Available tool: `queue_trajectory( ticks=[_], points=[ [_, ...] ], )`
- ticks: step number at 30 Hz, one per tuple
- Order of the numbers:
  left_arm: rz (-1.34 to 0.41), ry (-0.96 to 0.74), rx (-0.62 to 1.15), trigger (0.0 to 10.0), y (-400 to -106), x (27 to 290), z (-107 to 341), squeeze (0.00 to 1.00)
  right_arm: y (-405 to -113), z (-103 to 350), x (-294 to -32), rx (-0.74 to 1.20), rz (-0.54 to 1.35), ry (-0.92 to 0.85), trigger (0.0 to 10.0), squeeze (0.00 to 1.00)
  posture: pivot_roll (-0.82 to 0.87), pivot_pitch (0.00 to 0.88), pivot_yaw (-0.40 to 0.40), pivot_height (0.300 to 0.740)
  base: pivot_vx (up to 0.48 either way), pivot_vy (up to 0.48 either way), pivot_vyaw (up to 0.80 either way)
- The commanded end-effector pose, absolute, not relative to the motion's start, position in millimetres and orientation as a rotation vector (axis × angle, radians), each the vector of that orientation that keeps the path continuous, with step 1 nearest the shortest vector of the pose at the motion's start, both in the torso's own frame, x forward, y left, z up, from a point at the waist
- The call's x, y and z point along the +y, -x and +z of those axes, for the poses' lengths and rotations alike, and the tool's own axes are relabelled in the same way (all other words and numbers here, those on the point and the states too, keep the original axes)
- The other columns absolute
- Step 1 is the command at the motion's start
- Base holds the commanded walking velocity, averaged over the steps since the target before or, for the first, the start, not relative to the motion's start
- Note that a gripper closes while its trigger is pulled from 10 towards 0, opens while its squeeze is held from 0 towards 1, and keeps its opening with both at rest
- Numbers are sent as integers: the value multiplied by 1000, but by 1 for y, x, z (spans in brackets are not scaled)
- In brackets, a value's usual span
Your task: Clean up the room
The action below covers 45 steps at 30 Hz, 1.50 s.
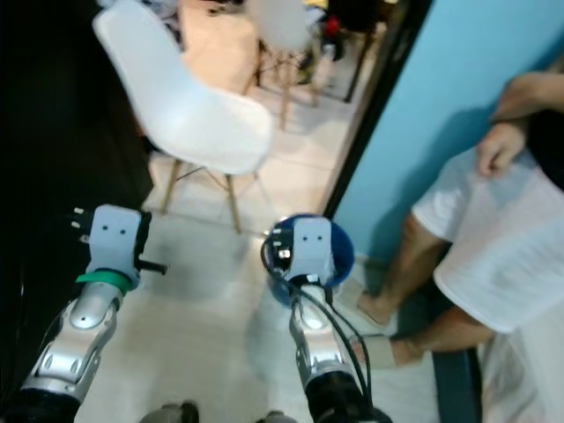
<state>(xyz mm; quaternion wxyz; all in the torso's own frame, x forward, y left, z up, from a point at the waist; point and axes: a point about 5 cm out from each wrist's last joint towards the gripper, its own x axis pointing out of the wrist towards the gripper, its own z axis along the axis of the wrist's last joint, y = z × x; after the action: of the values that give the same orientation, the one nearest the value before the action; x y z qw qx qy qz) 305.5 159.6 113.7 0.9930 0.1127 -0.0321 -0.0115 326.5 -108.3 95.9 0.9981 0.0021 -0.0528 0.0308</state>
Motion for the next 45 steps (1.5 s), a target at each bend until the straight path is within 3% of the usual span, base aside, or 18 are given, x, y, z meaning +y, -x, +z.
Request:
queue_trajectory(
  ticks=[1, 22, 45],
  points=[
    [-45, -228, -50, 10000, -304, 155, 109, 0, -323, 87, -116, -73, 38, 0, 10000, 0, 58, 48, 32, 740, -371, 0, 0],
    [-45, -222, -19, 10000, -302, 157, 104, 0, -319, 81, -119, -45, 23, 2, 10000, 0, 60, 66, 37, 740, -319, 0, 0],
    [-68, -187, 31, 10000, -303, 153, 101, 0, -321, 81, -119, -36, 18, -12, 10000, 0, 62, 69, 34, 740, 0, 0, -800]
  ],
)
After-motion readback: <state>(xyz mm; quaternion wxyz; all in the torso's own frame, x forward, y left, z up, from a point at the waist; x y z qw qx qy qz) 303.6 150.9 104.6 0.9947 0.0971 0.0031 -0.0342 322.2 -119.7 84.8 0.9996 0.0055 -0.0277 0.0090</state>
